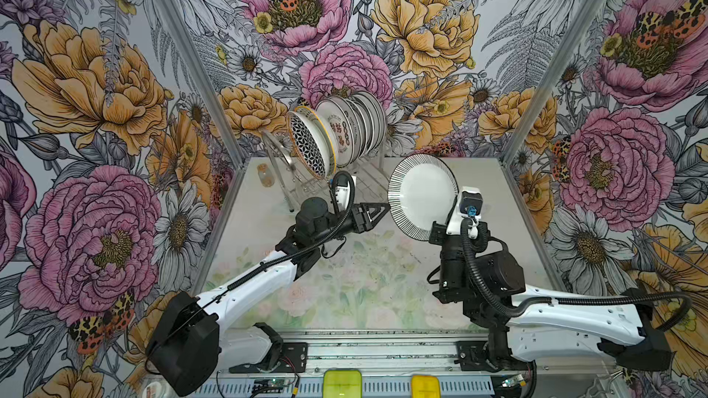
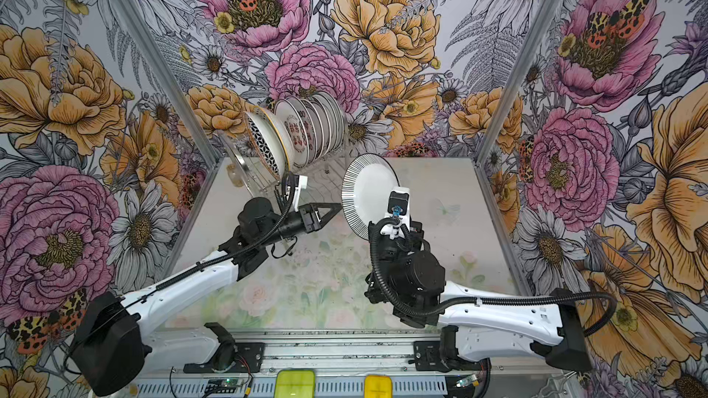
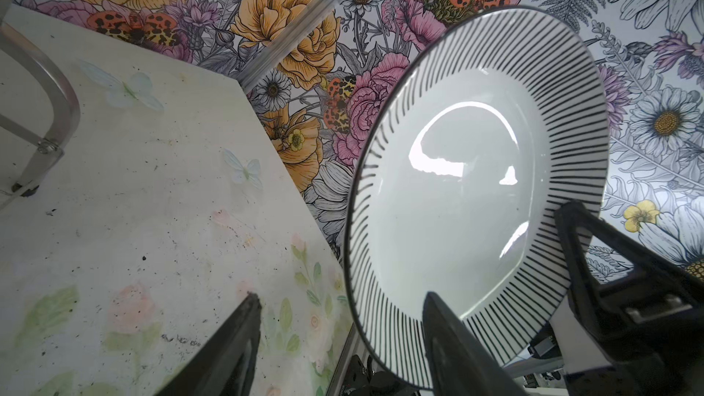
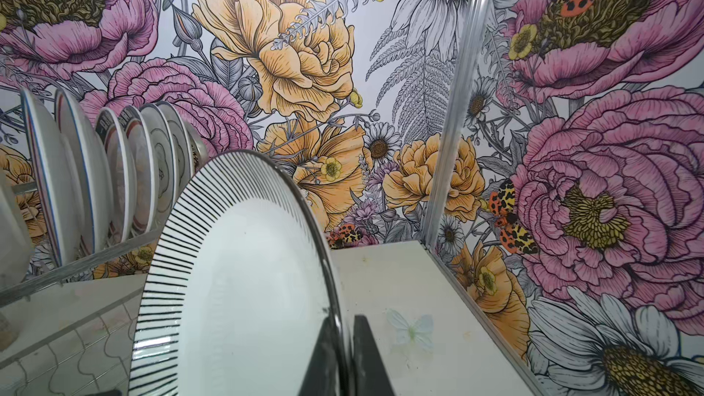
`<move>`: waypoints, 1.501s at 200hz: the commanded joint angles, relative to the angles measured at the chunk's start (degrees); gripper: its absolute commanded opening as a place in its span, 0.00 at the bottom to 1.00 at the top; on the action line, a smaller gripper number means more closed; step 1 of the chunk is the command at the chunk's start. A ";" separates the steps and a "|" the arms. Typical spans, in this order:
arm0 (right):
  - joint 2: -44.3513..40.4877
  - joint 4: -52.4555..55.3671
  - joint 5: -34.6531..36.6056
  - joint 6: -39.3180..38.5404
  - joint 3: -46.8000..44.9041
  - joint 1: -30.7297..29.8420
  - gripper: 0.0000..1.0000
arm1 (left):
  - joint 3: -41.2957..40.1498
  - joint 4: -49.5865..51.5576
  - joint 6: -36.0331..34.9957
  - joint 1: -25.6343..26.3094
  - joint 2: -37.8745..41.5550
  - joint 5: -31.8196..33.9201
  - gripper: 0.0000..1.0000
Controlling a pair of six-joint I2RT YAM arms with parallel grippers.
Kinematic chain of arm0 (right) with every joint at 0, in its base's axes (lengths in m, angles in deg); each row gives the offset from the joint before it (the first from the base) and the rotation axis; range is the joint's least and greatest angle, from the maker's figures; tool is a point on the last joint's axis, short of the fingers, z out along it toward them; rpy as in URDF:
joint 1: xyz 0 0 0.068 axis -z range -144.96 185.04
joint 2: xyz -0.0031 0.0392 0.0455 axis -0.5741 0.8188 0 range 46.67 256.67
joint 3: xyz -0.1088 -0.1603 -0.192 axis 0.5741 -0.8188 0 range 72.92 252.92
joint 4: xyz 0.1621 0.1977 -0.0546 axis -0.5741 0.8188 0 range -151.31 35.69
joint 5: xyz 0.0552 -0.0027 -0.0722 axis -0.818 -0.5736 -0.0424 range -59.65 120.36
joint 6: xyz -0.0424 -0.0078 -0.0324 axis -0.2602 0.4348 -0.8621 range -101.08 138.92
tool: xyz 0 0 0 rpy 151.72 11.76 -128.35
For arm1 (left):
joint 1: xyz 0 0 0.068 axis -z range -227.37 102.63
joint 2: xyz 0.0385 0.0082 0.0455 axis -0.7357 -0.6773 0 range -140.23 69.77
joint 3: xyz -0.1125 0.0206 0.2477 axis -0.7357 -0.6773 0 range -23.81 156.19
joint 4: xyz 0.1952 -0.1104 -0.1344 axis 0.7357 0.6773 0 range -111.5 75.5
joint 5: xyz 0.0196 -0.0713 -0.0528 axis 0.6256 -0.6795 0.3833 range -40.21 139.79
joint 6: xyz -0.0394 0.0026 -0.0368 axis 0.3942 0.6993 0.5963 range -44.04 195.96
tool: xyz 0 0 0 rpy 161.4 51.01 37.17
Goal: Unload the plates from the dish rack
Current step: Place the plate at the middle-right of the table.
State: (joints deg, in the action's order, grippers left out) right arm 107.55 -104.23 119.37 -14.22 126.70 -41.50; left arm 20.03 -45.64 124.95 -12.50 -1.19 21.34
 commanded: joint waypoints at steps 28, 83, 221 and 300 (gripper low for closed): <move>2.07 -3.85 5.30 5.67 4.46 -3.32 0.00 | -1.41 -11.26 4.77 -1.71 -1.62 -6.54 0.66; 1.59 -5.51 7.18 9.41 2.54 -7.02 0.00 | -3.40 -10.17 5.26 -1.97 3.49 -8.56 0.56; 8.22 -6.21 6.30 9.68 5.29 -7.39 0.00 | -5.00 3.92 0.14 -2.70 10.93 -10.31 0.00; 9.97 -6.20 5.35 10.09 4.14 -5.22 0.08 | -6.38 7.15 -1.27 -6.72 11.24 -11.10 0.00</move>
State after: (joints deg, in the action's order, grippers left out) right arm 116.29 -107.47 119.39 -5.90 128.82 -47.55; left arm 14.78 -42.26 129.32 -18.29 10.22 12.99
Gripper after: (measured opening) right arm 0.094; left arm 0.122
